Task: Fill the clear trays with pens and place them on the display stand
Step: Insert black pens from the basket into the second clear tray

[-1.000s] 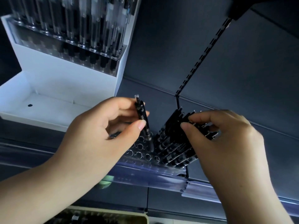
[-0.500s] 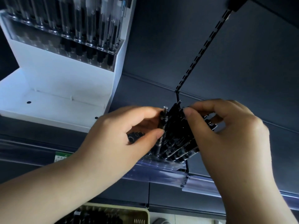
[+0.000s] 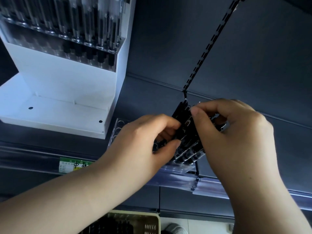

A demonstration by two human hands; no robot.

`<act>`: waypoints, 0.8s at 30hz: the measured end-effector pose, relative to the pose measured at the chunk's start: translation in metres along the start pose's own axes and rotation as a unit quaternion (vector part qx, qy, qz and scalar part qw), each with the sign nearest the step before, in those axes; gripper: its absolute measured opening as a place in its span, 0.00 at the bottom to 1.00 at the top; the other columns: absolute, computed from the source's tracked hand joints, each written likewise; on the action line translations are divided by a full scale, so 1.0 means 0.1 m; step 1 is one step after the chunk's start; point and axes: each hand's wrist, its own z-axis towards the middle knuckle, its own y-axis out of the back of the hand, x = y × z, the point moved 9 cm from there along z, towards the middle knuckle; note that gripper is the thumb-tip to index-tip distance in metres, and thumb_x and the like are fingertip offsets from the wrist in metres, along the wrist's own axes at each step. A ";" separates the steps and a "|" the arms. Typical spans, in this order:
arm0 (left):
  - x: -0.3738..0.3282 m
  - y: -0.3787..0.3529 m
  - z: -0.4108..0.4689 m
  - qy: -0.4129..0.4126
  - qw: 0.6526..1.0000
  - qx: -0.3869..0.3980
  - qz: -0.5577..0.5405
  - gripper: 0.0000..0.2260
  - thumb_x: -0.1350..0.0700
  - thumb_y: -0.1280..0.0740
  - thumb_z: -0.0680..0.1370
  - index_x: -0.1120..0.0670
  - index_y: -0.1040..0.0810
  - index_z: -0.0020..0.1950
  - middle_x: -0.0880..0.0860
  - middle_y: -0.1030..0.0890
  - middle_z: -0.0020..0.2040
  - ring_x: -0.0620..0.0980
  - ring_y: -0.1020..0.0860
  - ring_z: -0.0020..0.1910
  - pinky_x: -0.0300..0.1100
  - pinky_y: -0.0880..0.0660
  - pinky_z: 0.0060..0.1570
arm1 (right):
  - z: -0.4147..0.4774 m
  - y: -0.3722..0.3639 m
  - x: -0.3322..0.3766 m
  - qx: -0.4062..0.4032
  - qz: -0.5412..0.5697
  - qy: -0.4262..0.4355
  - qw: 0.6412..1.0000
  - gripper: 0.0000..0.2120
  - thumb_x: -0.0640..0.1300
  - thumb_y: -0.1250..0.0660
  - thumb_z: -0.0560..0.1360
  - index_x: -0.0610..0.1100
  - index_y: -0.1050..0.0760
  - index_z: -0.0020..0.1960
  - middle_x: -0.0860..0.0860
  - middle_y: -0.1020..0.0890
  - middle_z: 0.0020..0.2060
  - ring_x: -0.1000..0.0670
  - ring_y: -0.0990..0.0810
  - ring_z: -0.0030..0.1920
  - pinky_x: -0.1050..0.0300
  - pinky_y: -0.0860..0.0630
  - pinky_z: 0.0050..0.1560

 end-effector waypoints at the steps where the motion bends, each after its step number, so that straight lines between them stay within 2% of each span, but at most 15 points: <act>1: 0.00 -0.02 0.00 -0.004 1.000 0.002 0.009 0.11 0.59 0.26 0.71 0.53 0.20 0.52 0.44 0.19 0.43 0.39 0.21 0.43 0.32 0.25 0.44 | 0.00 0.00 0.00 -0.001 0.001 0.001 1.000 0.04 0.48 0.32 0.72 0.55 0.21 0.39 0.63 0.23 0.37 0.52 0.25 0.42 0.71 0.35 0.43; 9: -0.01 -0.04 0.00 -0.016 0.998 -0.001 0.057 0.08 0.58 0.27 0.71 0.55 0.20 0.49 0.46 0.20 0.42 0.40 0.23 0.41 0.31 0.27 0.43 | 0.00 0.01 0.02 -0.005 -0.006 0.011 1.000 0.04 0.48 0.32 0.72 0.55 0.21 0.39 0.61 0.23 0.36 0.52 0.25 0.42 0.70 0.33 0.43; 15: 0.02 0.00 -0.02 -0.011 0.995 0.029 0.091 0.11 0.53 0.30 0.72 0.53 0.22 0.53 0.43 0.21 0.45 0.38 0.25 0.46 0.27 0.30 0.48 | -0.01 0.10 0.18 -0.036 -0.016 0.045 0.998 0.04 0.47 0.34 0.71 0.52 0.20 0.40 0.60 0.24 0.35 0.51 0.25 0.43 0.71 0.35 0.45; 17: -0.03 0.07 -0.05 -0.029 0.992 0.033 0.121 0.12 0.52 0.32 0.73 0.53 0.22 0.55 0.44 0.22 0.46 0.39 0.24 0.46 0.29 0.29 0.47 | -0.05 0.14 0.30 -0.057 -0.024 0.073 0.995 0.04 0.45 0.34 0.71 0.49 0.19 0.41 0.56 0.22 0.36 0.49 0.25 0.43 0.67 0.34 0.43; 20: -0.19 0.21 -0.13 -0.085 0.971 0.041 0.221 0.13 0.50 0.38 0.76 0.56 0.21 0.55 0.50 0.20 0.47 0.50 0.21 0.46 0.43 0.23 0.44 | -0.17 0.17 0.50 -0.084 -0.026 0.121 0.989 0.04 0.42 0.33 0.72 0.46 0.19 0.41 0.52 0.20 0.37 0.47 0.25 0.41 0.59 0.31 0.45; 22: -0.27 0.28 -0.22 -0.127 0.948 0.051 0.288 0.13 0.53 0.37 0.75 0.58 0.21 0.54 0.54 0.19 0.46 0.56 0.20 0.44 0.48 0.22 0.41 | -0.31 0.14 0.61 -0.083 -0.028 0.154 0.984 0.04 0.41 0.33 0.73 0.44 0.19 0.42 0.51 0.19 0.38 0.46 0.26 0.41 0.55 0.30 0.45; 24: -0.26 0.36 -0.33 -0.138 0.934 0.054 0.325 0.12 0.56 0.33 0.73 0.59 0.20 0.53 0.55 0.18 0.46 0.57 0.20 0.44 0.49 0.22 0.41 | -0.47 0.05 0.68 -0.065 -0.026 0.183 0.981 0.05 0.41 0.33 0.73 0.43 0.19 0.44 0.49 0.19 0.40 0.45 0.25 0.42 0.51 0.28 0.46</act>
